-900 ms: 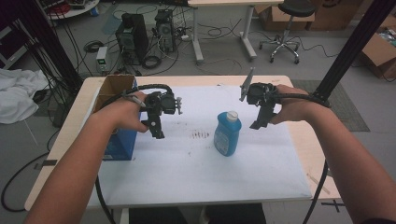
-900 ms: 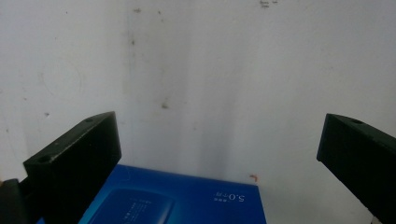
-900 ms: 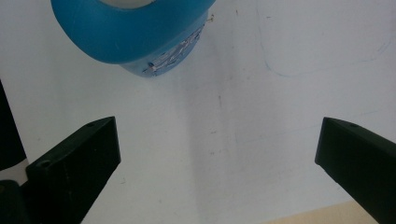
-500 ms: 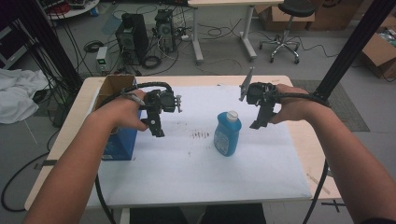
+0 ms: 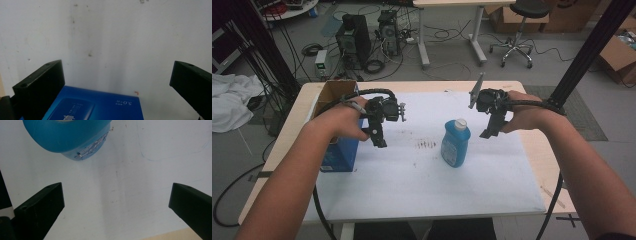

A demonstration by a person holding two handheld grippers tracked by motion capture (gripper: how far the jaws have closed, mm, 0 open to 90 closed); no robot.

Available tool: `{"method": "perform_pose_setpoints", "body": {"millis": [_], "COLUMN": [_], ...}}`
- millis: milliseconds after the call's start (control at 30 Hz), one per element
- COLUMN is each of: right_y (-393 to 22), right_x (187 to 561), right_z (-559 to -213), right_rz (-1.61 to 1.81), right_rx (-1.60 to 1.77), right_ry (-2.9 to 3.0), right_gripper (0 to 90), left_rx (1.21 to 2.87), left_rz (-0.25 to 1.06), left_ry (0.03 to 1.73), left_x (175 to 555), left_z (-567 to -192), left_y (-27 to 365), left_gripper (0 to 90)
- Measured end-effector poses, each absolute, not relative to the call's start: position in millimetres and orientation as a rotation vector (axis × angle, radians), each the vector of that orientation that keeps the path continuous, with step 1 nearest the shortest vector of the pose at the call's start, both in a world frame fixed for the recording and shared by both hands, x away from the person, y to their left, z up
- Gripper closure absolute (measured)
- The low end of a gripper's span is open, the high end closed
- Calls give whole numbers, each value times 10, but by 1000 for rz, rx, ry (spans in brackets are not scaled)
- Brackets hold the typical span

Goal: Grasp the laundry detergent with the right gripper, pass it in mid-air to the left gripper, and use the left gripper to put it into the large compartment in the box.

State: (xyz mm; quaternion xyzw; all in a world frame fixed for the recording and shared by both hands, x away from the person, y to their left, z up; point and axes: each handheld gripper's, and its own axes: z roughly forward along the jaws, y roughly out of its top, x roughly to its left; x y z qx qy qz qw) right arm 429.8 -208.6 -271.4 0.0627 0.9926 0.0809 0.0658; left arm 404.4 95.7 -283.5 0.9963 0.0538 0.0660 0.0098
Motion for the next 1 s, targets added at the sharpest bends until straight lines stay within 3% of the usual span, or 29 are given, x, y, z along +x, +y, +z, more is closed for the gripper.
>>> {"method": "perform_pose_setpoints", "body": {"millis": [800,1000], "right_y": [-2189,-2363], "right_x": [4234,4172], "right_z": [-2657,-2613], "right_rz": [257,410], "right_rx": [227,294], "right_ry": [2979,2962], "right_gripper": [0,0], "left_rx": [3103,3102], "left_rz": [205,212], "left_ry": [143,138], "left_x": [3995,3950], "left_z": [-2810,-2788], "left_y": [906,905], "left_gripper": [1,1]}}
